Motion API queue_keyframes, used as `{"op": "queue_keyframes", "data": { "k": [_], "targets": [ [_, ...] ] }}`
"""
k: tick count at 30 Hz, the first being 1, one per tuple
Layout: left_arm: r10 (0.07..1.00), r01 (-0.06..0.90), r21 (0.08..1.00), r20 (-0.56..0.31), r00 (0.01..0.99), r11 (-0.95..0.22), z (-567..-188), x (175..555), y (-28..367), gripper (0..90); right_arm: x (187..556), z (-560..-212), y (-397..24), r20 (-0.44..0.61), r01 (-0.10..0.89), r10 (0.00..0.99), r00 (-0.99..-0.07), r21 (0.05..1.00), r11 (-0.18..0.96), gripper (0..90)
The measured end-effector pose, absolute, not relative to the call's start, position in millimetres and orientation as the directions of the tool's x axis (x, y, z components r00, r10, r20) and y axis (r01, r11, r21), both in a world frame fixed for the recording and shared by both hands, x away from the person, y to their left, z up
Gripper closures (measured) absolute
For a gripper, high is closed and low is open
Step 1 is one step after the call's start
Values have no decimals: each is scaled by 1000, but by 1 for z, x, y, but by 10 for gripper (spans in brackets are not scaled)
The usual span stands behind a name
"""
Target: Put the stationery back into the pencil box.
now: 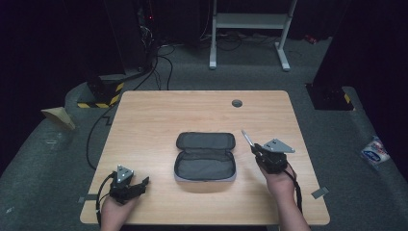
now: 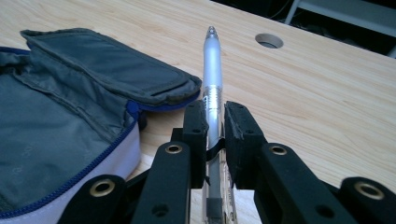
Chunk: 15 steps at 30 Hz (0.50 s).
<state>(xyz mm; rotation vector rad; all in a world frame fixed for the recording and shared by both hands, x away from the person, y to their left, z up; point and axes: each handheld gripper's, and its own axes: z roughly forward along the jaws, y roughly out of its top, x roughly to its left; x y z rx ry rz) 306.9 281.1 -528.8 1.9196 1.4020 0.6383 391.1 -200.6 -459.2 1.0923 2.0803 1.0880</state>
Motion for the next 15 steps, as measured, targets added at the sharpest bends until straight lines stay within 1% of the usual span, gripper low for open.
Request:
{"op": "queue_keyframes", "data": {
  "k": [8,12,15],
  "targets": [
    [957,628,754,0,291,-191,-529,307,282,314,391,-459,-186,-113,370,813,-571,849,378,786],
    [958,629,754,2,286,-190,-529,307,282,314,390,-458,-176,-105,343,773,-625,853,393,786],
    [958,631,752,3,286,-191,-529,307,282,314,389,-457,-162,-117,308,726,-677,851,425,786]
  ]
}}
